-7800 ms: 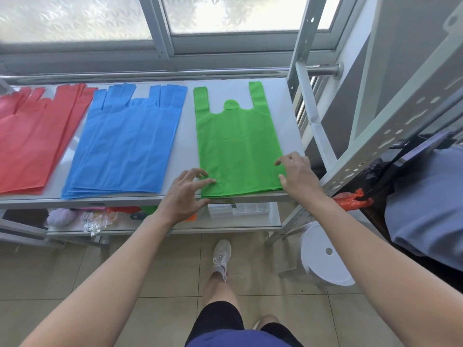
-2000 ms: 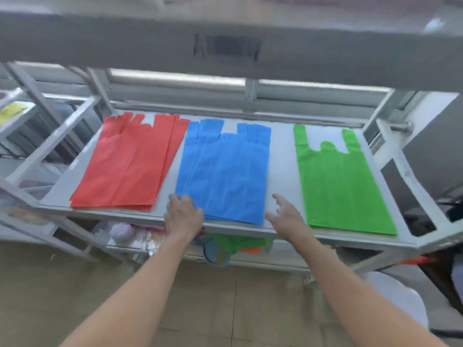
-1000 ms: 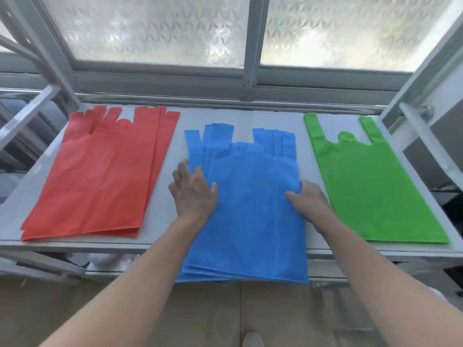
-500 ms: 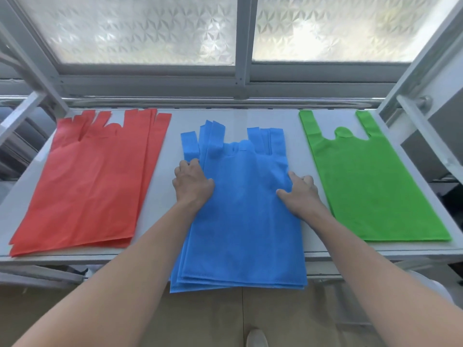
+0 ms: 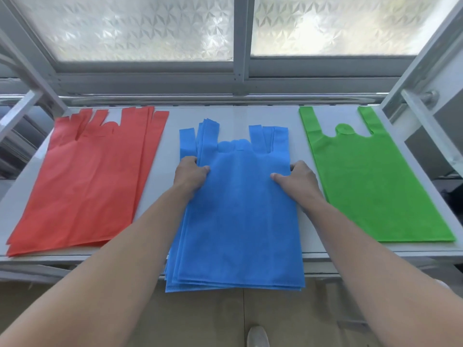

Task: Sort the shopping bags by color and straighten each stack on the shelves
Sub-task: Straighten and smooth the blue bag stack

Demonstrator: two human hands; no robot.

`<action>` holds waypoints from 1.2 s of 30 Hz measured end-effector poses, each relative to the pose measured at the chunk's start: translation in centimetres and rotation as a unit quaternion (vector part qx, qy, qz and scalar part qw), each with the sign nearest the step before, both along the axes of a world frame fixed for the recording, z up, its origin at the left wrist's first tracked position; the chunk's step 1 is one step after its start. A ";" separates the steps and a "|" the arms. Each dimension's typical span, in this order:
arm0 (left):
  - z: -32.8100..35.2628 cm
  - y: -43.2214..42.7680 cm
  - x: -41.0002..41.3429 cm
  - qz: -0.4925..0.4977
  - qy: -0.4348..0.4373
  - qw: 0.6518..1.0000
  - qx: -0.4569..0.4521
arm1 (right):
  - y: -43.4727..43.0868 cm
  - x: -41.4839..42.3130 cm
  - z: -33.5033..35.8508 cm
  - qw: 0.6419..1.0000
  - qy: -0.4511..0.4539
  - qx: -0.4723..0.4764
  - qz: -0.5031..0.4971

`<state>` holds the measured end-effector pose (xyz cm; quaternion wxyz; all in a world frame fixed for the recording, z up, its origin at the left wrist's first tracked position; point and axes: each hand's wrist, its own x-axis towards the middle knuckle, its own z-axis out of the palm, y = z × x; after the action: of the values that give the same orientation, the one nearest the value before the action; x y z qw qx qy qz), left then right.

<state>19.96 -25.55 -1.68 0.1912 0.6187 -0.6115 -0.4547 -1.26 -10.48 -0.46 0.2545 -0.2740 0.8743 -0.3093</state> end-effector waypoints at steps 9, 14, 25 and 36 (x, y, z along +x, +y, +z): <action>0.9 1.0 0.4 -0.008 0.021 0.999 0.042 | 0.1 -0.2 -1.0 0.993 -0.077 -0.080 -0.039; 0.8 1.7 0.9 -0.018 0.038 0.999 0.003 | -0.9 -0.5 -0.6 0.981 -0.144 -0.128 -0.007; -1.9 1.2 3.5 0.014 -0.085 0.978 -0.189 | -3.2 0.0 -0.7 0.985 -0.116 -0.079 0.098; -0.4 -5.0 2.3 -0.003 0.048 0.989 -0.138 | -8.7 -2.5 -0.2 0.970 -0.171 -0.168 0.045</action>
<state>22.26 -30.59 -2.05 0.3021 0.5620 -0.6605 -0.3958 -3.80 -19.20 -0.68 0.3642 -0.2951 0.7398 -0.4826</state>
